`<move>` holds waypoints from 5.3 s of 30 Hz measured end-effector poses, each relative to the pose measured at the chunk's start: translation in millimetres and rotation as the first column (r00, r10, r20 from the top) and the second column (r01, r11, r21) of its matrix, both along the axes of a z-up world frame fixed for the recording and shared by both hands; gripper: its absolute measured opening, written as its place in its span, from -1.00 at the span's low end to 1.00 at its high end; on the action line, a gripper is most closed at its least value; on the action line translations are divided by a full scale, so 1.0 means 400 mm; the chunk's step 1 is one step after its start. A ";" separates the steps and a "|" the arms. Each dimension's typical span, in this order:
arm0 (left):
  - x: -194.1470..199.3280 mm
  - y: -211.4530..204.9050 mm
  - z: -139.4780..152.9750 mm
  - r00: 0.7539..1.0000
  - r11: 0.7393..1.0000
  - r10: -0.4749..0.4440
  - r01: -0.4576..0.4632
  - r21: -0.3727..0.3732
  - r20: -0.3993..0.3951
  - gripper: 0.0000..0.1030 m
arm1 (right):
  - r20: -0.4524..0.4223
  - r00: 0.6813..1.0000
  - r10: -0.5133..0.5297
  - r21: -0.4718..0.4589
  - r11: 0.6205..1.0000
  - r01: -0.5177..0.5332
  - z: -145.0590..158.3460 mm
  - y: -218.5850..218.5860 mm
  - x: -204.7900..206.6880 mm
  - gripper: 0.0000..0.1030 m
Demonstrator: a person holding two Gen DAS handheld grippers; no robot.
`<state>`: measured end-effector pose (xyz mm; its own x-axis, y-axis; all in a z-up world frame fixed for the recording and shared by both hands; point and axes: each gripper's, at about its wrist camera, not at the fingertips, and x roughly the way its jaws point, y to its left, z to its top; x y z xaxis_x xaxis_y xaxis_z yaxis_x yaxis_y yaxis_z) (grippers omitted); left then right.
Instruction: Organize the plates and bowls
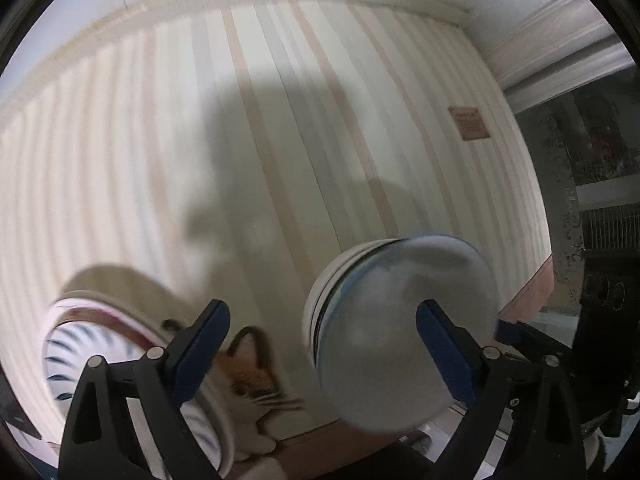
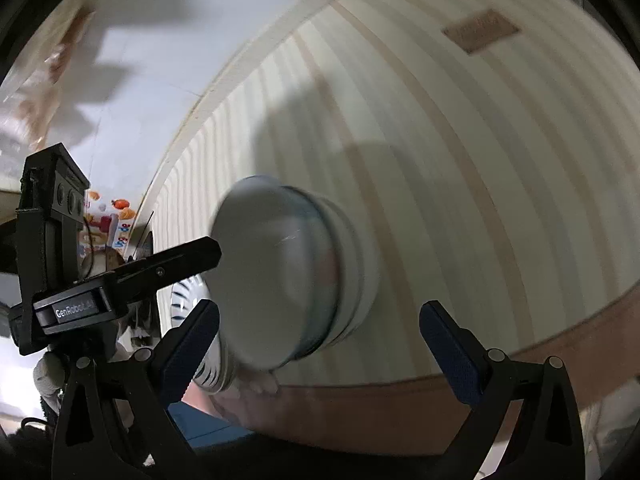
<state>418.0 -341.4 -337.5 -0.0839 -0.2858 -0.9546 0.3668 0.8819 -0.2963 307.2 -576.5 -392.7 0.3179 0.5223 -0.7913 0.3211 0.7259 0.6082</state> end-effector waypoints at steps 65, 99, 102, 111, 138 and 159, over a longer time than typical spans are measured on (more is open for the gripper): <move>-0.037 0.556 0.049 0.942 0.942 0.324 -0.330 -0.060 -0.085 0.10 | -0.042 0.945 0.325 0.232 0.923 -0.307 -0.074 0.602 0.292 0.01; -0.043 0.597 0.037 0.955 0.955 0.292 -0.294 0.028 0.058 0.10 | -0.071 0.930 0.361 0.088 0.931 -0.354 -0.106 0.706 0.284 0.04; -0.061 0.601 0.072 0.951 0.955 0.288 -0.294 0.042 0.113 0.10 | -0.053 0.935 0.349 0.040 0.937 -0.348 -0.065 0.692 0.275 0.04; -0.135 0.631 0.206 0.897 0.941 0.301 -0.334 0.050 0.325 0.80 | 0.030 0.939 0.342 -0.241 0.915 -0.325 0.142 0.691 0.197 0.75; -0.557 0.657 0.564 0.713 0.919 0.331 -0.391 -0.041 0.618 0.92 | 0.367 0.889 0.275 -0.527 0.848 -0.045 0.633 0.684 -0.234 0.93; -0.861 0.676 0.687 0.594 0.889 0.354 -0.454 -0.062 0.723 0.92 | 0.468 0.820 0.330 -0.594 0.804 0.016 0.805 0.695 -0.597 0.94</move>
<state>73.4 -70.9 -62.8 0.7141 -0.0058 -0.7000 0.0142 0.9999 0.0062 68.3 -298.5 -70.6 0.7220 0.1335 -0.6788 -0.0735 0.9905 0.1166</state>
